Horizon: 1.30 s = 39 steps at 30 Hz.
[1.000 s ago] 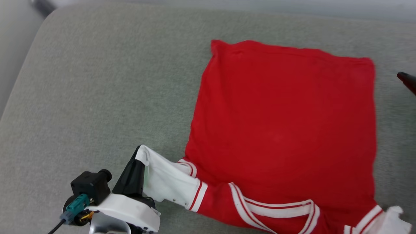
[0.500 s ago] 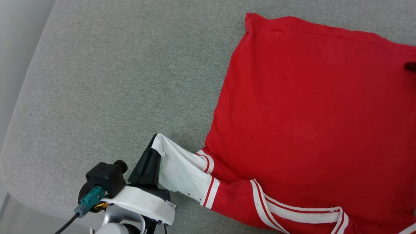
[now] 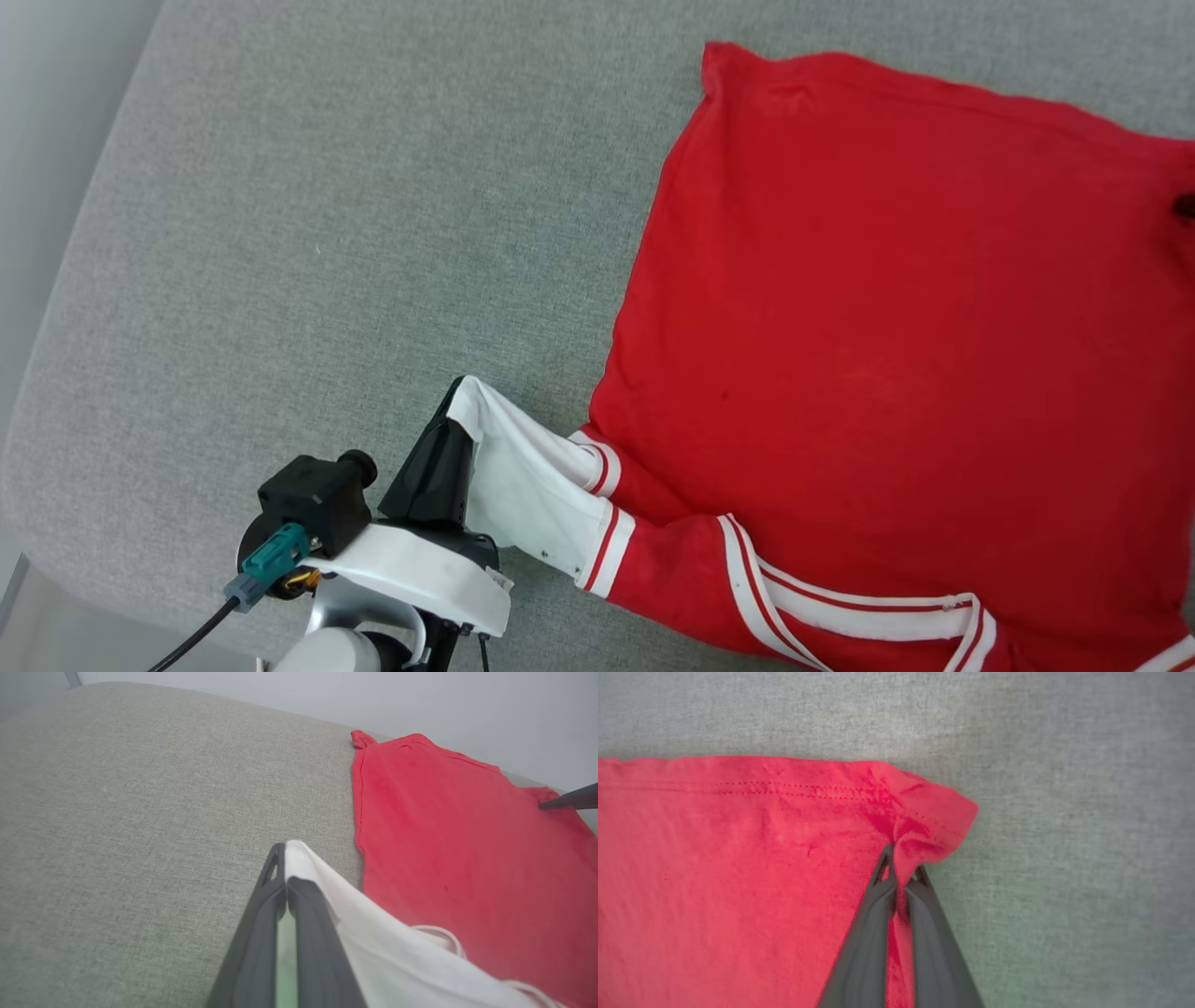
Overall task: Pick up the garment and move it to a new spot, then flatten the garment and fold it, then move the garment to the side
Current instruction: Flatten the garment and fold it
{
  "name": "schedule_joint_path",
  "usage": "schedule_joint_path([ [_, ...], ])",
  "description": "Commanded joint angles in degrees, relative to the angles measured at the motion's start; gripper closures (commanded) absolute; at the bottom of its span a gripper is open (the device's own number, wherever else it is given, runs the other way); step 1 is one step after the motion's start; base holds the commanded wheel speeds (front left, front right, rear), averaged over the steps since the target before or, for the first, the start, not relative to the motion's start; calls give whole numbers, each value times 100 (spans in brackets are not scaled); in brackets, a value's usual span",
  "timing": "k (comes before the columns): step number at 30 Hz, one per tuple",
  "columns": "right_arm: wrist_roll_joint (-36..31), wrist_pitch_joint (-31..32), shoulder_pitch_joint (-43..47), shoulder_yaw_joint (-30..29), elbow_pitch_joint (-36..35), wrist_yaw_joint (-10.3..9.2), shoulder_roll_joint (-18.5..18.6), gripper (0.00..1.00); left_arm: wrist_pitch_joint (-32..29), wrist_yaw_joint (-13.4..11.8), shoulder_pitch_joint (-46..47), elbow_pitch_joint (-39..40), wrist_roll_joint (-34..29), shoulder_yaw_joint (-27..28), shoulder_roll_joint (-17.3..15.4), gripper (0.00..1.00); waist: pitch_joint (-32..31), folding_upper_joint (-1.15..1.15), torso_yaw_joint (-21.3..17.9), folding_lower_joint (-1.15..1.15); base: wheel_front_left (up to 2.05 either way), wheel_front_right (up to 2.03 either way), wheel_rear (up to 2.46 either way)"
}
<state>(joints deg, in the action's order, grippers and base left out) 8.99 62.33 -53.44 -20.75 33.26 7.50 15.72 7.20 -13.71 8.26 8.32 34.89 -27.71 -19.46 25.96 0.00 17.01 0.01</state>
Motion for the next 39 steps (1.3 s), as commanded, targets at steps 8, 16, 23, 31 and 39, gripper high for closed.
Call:
schedule_joint_path([
  [8, 490, 8, 487, 834, -794, -3, 650, 100, -34, -33, -246, -205, 131, 18, -69, 100, -762, 0, -273, -1, 0, 0, 0],
  [16, 1175, 366, 2019, 1352, -2025, -3, 1323, 100, -24, -161, -656, -380, 317, 218, -232, 100, -1582, 0, -864, -1, 0, 0, 0],
  [23, 1626, 512, 4188, 1045, -2932, -3, 1275, 100, -142, -364, -1066, -398, 495, 419, -411, 100, -2008, 0, -1554, -1, 0, 0, 0],
  [31, 1847, 143, 6201, 737, -3032, -3, 481, 90, -303, -535, -1264, -346, 475, 557, -686, 100, -2063, 0, -1992, -1, 0, 0, 0],
  [39, 1820, -1216, 6077, 743, -3341, -3, 175, 0, -487, -671, -1358, -138, 429, 640, -946, 100, -2028, 0, -2238, -1, 0, 0, 0],
])
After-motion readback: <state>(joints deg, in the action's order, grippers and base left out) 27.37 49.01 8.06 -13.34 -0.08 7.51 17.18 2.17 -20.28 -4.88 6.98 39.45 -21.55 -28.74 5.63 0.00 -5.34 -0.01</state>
